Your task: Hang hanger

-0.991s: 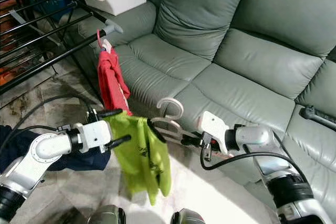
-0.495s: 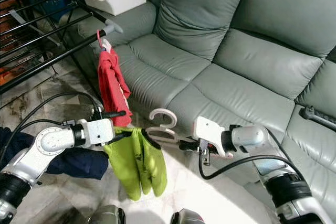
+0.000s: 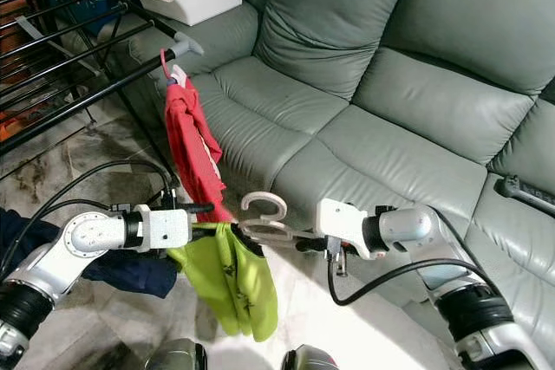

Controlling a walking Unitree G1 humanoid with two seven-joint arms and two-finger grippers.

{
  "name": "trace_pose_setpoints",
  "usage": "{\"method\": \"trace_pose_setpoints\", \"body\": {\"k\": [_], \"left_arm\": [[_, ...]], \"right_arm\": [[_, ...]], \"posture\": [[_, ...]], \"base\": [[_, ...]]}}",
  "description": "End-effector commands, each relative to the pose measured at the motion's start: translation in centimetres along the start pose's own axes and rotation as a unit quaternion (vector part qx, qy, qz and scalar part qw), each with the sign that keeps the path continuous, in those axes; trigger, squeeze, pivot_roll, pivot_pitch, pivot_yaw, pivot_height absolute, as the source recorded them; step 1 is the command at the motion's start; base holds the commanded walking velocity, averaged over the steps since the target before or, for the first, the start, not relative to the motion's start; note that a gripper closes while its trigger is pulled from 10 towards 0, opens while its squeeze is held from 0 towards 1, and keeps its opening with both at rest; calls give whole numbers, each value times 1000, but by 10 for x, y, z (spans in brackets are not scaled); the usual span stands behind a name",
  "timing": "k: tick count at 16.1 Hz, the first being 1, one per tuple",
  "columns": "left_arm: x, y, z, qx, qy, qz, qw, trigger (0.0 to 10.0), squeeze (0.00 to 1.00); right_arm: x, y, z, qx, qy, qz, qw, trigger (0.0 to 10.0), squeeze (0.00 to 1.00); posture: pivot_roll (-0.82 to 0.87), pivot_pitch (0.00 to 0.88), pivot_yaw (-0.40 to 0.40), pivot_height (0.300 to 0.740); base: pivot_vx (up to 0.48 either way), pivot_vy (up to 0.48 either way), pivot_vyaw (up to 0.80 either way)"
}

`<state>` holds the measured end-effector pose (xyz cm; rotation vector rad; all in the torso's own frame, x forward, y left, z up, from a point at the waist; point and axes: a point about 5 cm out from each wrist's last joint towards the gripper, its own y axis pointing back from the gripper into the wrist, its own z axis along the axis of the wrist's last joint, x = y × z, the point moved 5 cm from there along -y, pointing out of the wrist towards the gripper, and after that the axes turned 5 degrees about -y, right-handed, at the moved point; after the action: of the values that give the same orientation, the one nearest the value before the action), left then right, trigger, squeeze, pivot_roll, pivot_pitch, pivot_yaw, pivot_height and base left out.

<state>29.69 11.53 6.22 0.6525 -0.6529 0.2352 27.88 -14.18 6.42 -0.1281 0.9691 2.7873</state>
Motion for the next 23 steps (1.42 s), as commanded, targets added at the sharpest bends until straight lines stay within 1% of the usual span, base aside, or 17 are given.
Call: {"method": "trace_pose_setpoints", "body": {"k": [1, 3, 4, 9, 12, 14, 15, 16, 17, 18, 20, 21, 23], "left_arm": [[-1, 2, -5, 15, -6, -22, 1000, 0, 0], [-3, 5, -10, 30, 0, -40, 999, 0, 0], [-4, 5, -13, 38, 9, -48, 998, 0, 0], [-6, 2, -18, 57, 31, -85, 994, 0, 0], [3, -4, -16, 58, 41, -80, 994, 0, 0], [7, -6, -16, 57, 51, -68, 995, 0, 0], [9, -6, -16, 56, 58, -61, 995, 0, 0], [12, -7, -17, 55, 69, -50, 995, 0, 0], [12, -6, -19, 57, 73, -48, 995, 0, 0], [12, -6, -20, 59, 77, -44, 994, 0, 0], [13, -6, -22, 59, 90, -37, 993, 0, 0], [11, -5, -24, 61, 99, -39, 992, 0, 0], [9, -3, -29, 64, 121, -23, 990, 0, 0]], "right_arm": [[-4, 0, 9, -6, 32, 0, 999, 10000, 0], [-5, -1, 11, -5, 46, -5, 999, 10000, 0], [-7, -3, 13, -3, 64, -13, 998, 10000, 0], [-12, -9, 18, -3, 105, -29, 994, 10000, 0], [-14, -12, 20, -4, 121, -38, 992, 10000, 0], [-15, -14, 21, -9, 123, -46, 991, 10000, 0], [-16, -15, 22, -10, 124, -49, 991, 10000, 0], [-14, -16, 20, -13, 112, -47, 992, 10000, 0], [-11, -17, 20, -17, 100, -37, 994, 10000, 1000], [-9, -16, 20, -17, 94, -26, 995, 10000, 1000], [-1, -11, 19, -20, 39, 10, 999, 10000, 1000], [-4, -7, 24, -30, 28, 14, 999, 10000, 1000], [-12, 7, 45, -67, -4, 32, 997, 10000, 1000]], "posture": [[-39, 19, -20, 740], [-39, 20, -19, 740], [-39, 25, -18, 740], [-38, 27, -17, 740], [-40, 26, -16, 740], [-41, 25, -15, 740], [-40, 24, -14, 740], [-39, 23, -14, 740], [-39, 22, -13, 740], [-39, 22, -13, 740], [-38, 18, -12, 740], [-36, 13, -11, 740], [-36, 6, -6, 740]], "base": [[0, 0, 0], [0, 0, 0], [0, 0, 0], [0, 0, 0], [0, 0, 0], [0, 0, 0], [0, 0, 0], [0, 0, 0], [0, 0, 0], [0, 0, 0], [0, 0, 0], [0, 0, 0], [0, 0, 0]]}}
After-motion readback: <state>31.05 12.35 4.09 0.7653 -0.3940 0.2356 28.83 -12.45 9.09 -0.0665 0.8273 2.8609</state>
